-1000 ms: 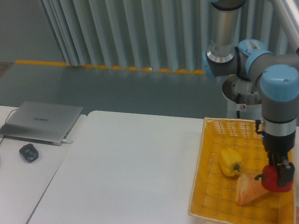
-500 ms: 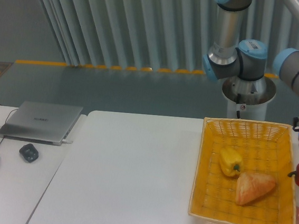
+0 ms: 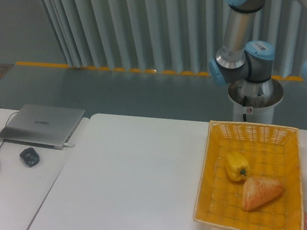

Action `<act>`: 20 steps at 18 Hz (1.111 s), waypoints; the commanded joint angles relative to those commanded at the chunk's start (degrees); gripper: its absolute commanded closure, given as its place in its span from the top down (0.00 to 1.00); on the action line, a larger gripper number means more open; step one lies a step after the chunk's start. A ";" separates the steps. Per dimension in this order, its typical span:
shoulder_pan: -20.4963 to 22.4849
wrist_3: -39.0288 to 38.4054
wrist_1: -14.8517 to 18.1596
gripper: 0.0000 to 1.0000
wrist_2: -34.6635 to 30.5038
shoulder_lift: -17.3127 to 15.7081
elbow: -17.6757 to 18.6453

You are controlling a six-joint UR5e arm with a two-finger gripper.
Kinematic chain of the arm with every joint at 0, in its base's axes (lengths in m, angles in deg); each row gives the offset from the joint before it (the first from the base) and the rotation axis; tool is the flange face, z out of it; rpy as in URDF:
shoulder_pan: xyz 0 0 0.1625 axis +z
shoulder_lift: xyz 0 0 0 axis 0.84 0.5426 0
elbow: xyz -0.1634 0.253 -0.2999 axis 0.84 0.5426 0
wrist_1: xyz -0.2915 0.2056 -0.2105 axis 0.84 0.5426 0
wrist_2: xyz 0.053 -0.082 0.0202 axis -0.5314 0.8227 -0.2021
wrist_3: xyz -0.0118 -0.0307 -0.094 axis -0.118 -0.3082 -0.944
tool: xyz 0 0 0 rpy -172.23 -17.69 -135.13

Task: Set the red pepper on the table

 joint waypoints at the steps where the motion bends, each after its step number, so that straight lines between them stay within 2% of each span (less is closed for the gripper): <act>1: 0.09 -0.36 -1.50 0.37 0.00 0.27 0.26; 5: 0.09 -1.32 -1.95 0.37 -0.44 2.29 1.40; 17: -0.26 -1.41 -1.51 0.42 0.62 2.47 3.96; 18: -0.26 -1.33 -1.60 0.45 0.62 2.47 3.96; 20: -0.26 -0.98 -1.60 0.68 0.62 2.55 3.96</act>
